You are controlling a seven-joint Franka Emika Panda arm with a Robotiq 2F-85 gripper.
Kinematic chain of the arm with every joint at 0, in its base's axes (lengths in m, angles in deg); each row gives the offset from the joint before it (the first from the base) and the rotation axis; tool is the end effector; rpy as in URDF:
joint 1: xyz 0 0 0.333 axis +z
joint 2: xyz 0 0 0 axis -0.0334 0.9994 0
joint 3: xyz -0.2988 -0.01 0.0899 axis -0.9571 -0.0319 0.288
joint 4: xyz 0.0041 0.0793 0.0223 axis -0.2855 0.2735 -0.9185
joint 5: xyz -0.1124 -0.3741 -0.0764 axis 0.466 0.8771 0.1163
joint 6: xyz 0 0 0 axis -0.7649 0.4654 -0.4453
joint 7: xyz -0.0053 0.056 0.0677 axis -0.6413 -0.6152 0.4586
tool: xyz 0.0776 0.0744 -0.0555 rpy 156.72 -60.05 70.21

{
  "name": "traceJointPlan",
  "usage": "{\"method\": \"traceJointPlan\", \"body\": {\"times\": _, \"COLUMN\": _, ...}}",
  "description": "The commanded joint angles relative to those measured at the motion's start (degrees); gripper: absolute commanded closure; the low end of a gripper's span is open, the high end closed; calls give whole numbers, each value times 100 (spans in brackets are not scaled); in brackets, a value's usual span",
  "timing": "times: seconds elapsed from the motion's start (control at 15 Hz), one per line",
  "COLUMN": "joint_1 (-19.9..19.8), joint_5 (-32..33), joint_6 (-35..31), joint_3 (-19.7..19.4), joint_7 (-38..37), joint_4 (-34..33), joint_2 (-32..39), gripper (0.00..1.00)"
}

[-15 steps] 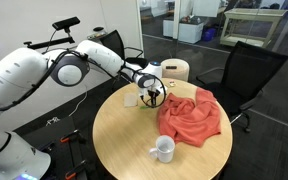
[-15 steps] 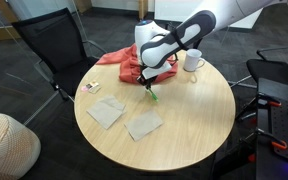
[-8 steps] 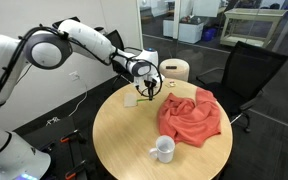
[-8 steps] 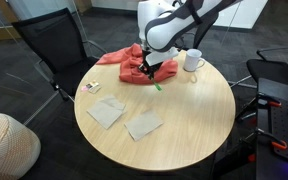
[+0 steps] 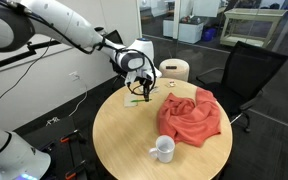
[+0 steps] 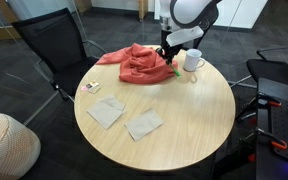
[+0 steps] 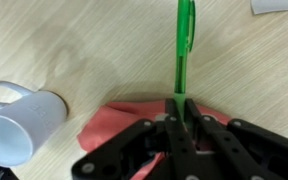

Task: Pick the pen and put it in the cup

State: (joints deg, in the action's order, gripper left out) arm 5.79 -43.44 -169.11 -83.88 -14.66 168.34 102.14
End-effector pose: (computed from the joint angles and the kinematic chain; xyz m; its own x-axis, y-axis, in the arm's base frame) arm 0.6456 -0.0220 0.2391 0.8194 -0.5733 -0.0003 -0.5720 -0.8176 0.0656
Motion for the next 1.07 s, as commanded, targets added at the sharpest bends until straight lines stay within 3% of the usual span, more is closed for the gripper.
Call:
{"method": "traceJointPlan", "body": {"times": 0.0, "joint_1": -194, "joint_5": 136, "joint_6": 75, "joint_3": 53, "joint_7": 81, "joint_4": 954, "joint_2": -983, "gripper": 97}}
{"method": "traceJointPlan", "body": {"times": 0.13, "joint_1": -304, "joint_5": 128, "joint_6": 105, "joint_3": 97, "joint_7": 194, "joint_4": 1229, "joint_2": -1303, "gripper": 97}}
{"method": "traceJointPlan", "body": {"times": 0.2, "joint_1": -308, "joint_5": 101, "joint_6": 11, "joint_3": 137, "joint_7": 37, "joint_4": 751, "joint_2": -791, "gripper": 97}}
{"method": "traceJointPlan", "body": {"times": 0.27, "joint_1": -343, "joint_5": 97, "joint_6": 11, "joint_3": 147, "joint_7": 65, "joint_4": 839, "joint_2": -897, "gripper": 88}}
{"method": "traceJointPlan", "body": {"times": 0.8, "joint_1": -357, "joint_5": 89, "joint_6": 3, "joint_3": 185, "joint_7": 70, "joint_4": 805, "joint_2": -790, "gripper": 88}}
{"method": "traceJointPlan", "body": {"times": 0.87, "joint_1": -256, "joint_5": 266, "joint_6": -71, "joint_3": 95, "joint_7": -247, "joint_4": 793, "joint_2": -762, "gripper": 97}}
{"method": "traceJointPlan", "body": {"times": 1.0, "joint_1": -141, "joint_5": 551, "joint_6": -322, "joint_3": -11, "joint_7": -847, "joint_4": 824, "joint_2": -735, "gripper": 97}}
